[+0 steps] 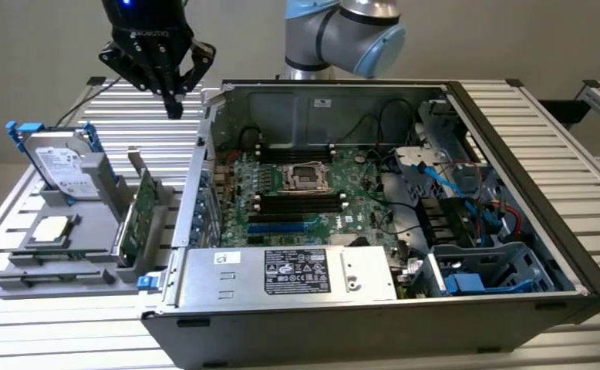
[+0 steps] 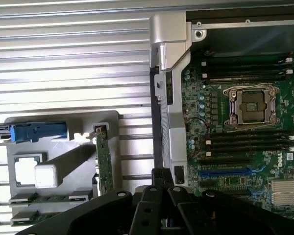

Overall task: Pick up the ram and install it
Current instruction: 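Reach for the ram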

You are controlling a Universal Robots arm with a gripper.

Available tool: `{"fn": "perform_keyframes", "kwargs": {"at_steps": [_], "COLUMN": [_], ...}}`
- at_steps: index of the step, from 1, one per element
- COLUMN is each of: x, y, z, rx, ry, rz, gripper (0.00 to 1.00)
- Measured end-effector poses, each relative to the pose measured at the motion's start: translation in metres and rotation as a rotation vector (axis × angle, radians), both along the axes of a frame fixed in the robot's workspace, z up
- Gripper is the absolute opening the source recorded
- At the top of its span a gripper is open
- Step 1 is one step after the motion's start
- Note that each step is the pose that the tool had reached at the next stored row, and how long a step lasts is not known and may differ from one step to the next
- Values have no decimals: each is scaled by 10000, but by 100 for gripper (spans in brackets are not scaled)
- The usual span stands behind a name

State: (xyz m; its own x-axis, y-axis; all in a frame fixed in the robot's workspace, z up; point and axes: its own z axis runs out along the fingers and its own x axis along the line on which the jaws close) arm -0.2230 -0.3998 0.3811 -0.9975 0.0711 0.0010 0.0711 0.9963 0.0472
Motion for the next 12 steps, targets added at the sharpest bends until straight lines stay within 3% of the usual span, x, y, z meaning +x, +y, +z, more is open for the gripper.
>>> {"fn": "perform_keyframes", "kwargs": {"at_steps": [6,12], "x": [-274,-545], "y": [-33,-117], "z": [-50,-104], "rx": [0,0], "ry": [3,3], "rz": [-1,-1], "gripper": [11,11]}}
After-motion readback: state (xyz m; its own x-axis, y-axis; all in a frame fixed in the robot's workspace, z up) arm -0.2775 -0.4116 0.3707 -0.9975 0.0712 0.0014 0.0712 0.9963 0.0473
